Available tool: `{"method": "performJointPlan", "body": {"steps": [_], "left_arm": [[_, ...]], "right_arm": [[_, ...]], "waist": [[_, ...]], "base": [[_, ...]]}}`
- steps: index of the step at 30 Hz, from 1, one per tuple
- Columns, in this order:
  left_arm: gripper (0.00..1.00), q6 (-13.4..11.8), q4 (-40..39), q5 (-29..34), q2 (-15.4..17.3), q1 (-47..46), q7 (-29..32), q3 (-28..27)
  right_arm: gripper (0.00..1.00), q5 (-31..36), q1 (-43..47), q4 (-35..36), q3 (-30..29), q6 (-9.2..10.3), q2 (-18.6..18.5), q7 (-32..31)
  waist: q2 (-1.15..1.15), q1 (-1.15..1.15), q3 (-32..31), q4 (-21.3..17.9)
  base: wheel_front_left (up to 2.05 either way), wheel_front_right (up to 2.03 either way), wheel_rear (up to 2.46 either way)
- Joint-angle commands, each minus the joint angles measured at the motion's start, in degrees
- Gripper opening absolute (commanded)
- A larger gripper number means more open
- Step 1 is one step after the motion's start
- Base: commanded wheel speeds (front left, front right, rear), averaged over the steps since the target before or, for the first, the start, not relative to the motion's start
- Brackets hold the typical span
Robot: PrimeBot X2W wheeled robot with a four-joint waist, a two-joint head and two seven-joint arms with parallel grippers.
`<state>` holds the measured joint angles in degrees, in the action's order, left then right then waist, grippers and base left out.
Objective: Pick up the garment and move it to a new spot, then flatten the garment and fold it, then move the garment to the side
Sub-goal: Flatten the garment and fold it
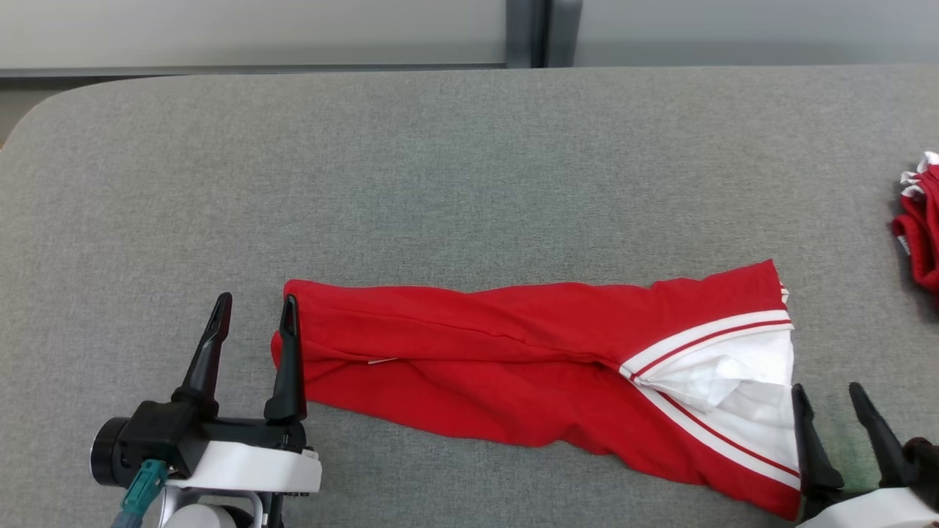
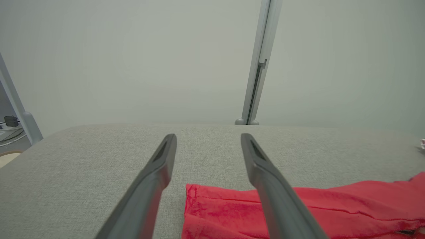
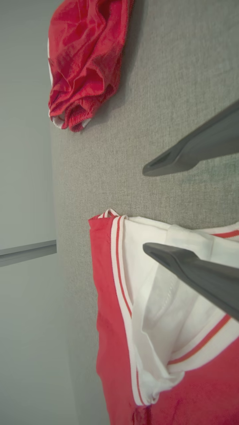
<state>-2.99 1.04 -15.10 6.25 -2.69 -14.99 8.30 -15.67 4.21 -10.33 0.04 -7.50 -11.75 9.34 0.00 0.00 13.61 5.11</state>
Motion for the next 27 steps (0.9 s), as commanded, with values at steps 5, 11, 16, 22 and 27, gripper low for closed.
{"method": "performJointPlan", "body": {"steps": [5,11,16,22,27], "left_arm": [[1.0,0.9,0.5,1.0,-0.7,-1.9,-0.2,0.0],[1.0,1.5,0.8,1.6,-1.5,-2.6,-0.2,-1.1],[1.0,1.9,0.4,2.2,-1.8,-2.7,-0.2,-2.3],[1.0,2.2,0.0,2.7,-2.2,-2.7,-0.2,-3.3],[1.0,2.4,-0.1,3.0,-2.4,-2.0,-0.2,-3.6]], "right_arm": [[1.0,-2.9,-3.0,-6.5,3.9,0.03,0.5,-1.2],[0.0,-7.3,-1.7,-10.6,9.6,-0.14,1.2,-6.5],[0.0,-8.3,-1.9,-7.5,9.3,-0.01,-0.7,-5.6],[0.0,-7.8,-1.7,-2.8,3.1,0.1,-4.9,-3.5],[0.0,-8.3,0.0,-2.2,-3.3,0.08,-8.6,-3.2]], "waist": [[0.0,0.0,2.2,2.0],[0.0,0.0,2.6,2.6],[0.0,0.0,2.7,2.1],[0.0,0.0,2.7,1.5],[0.0,0.0,2.2,1.2]], "base": [[0.0,0.0,0.0],[0.0,0.0,0.0],[0.0,0.0,0.0],[0.0,0.0,0.0],[0.0,0.0,0.0]]}}
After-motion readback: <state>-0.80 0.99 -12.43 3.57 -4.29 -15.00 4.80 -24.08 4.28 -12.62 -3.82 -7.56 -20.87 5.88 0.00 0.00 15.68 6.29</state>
